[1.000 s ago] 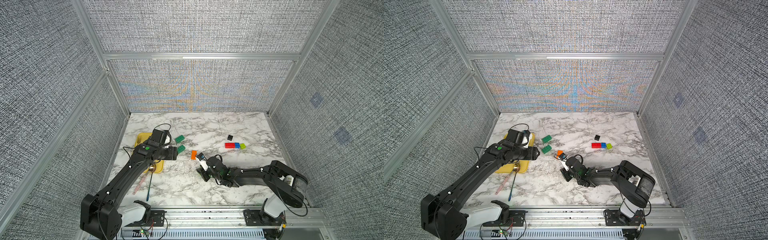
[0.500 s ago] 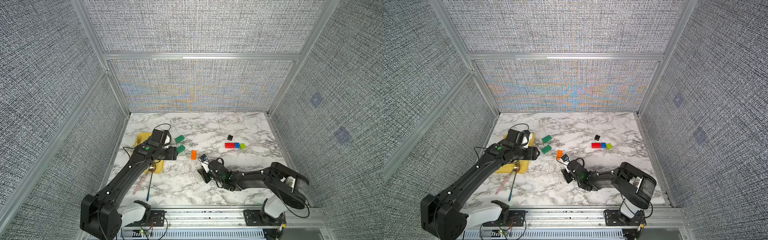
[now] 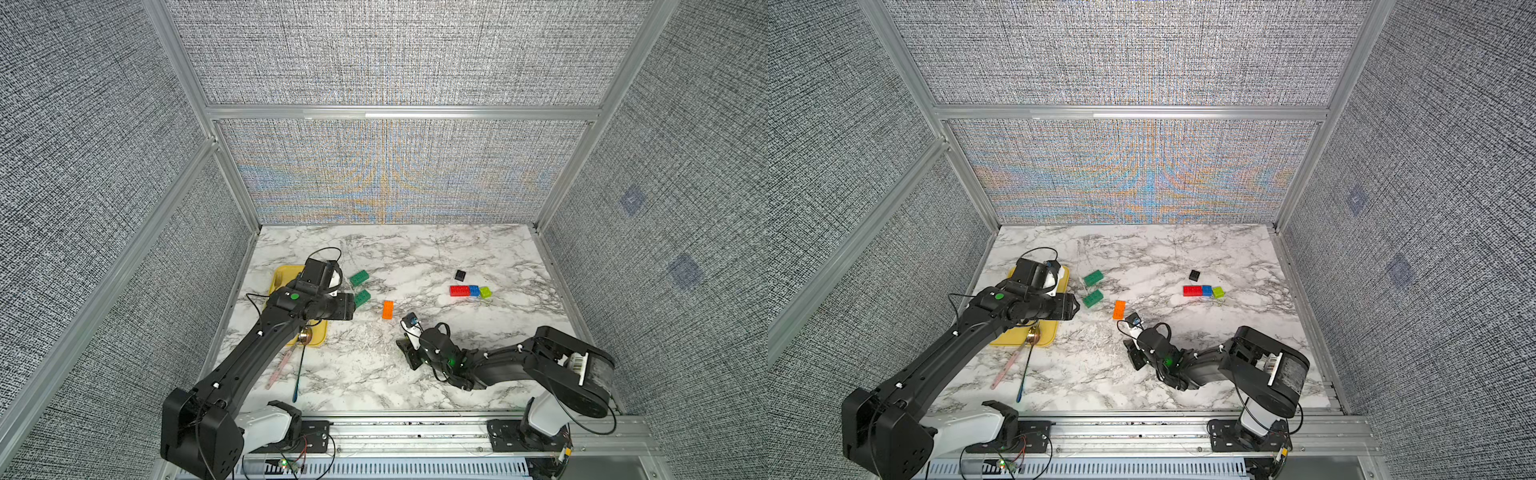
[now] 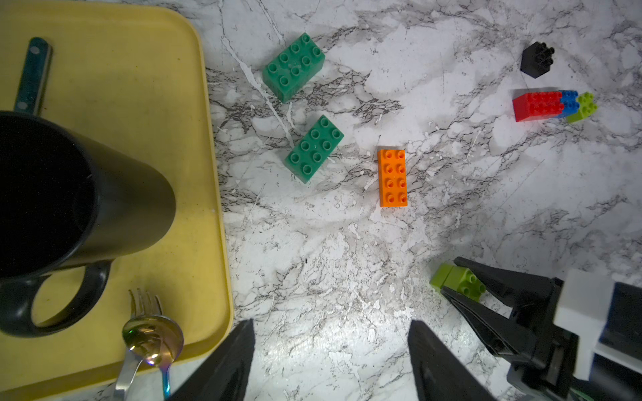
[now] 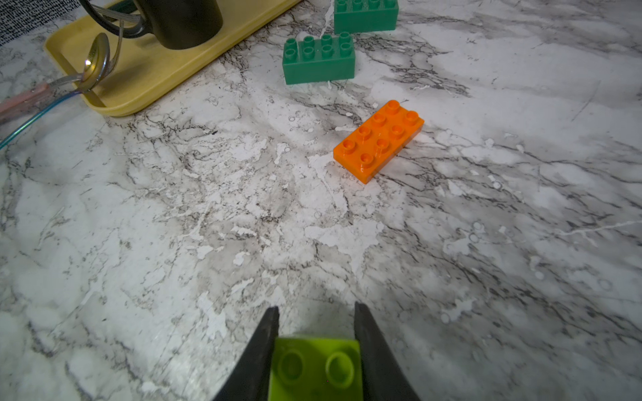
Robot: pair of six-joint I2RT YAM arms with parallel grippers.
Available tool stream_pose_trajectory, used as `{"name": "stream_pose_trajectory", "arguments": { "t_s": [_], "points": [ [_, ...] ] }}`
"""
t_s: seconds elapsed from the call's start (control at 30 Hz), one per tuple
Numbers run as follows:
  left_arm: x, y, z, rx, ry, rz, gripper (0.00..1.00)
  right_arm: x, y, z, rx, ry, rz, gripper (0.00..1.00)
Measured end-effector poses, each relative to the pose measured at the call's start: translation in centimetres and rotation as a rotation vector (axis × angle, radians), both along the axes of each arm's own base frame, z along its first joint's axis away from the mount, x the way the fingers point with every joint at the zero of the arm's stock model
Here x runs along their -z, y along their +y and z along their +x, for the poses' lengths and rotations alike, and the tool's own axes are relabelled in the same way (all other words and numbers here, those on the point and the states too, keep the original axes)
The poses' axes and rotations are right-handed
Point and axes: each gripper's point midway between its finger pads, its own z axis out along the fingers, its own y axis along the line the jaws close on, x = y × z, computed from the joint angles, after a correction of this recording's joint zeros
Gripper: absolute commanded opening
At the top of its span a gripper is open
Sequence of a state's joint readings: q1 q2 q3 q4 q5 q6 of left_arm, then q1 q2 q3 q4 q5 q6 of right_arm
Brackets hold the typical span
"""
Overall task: Assemble a carrot with lego
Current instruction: Assemble the lego brick with the lego brick.
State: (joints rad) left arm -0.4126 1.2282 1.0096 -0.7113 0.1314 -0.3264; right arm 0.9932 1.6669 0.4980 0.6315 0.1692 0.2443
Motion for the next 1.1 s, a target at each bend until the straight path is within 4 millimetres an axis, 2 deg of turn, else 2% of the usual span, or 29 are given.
{"name": "stream_pose_trajectory", "arguments": {
  "t_s": [0.23, 0.43, 0.73, 1.1],
  "points": [
    [0.2, 0.0, 0.0, 0.000, 0.006, 0.002, 0.73, 0.2, 1.4, 1.2, 0.004, 0.000, -0.003, 0.21],
    [0.1, 0.0, 0.0, 0.000, 0.005, 0.002, 0.73, -0.2, 1.6, 1.2, -0.028, -0.019, -0.003, 0.19],
    [-0.3, 0.0, 0.0, 0.000, -0.008, -0.003, 0.73, -0.6, 2.5, 1.9, -0.234, -0.069, -0.014, 0.18],
    [-0.2, -0.1, 0.1, 0.000, -0.007, -0.004, 0.73, -0.7, 2.5, 1.1, -0.397, -0.153, 0.007, 0.21]
  ]
}}
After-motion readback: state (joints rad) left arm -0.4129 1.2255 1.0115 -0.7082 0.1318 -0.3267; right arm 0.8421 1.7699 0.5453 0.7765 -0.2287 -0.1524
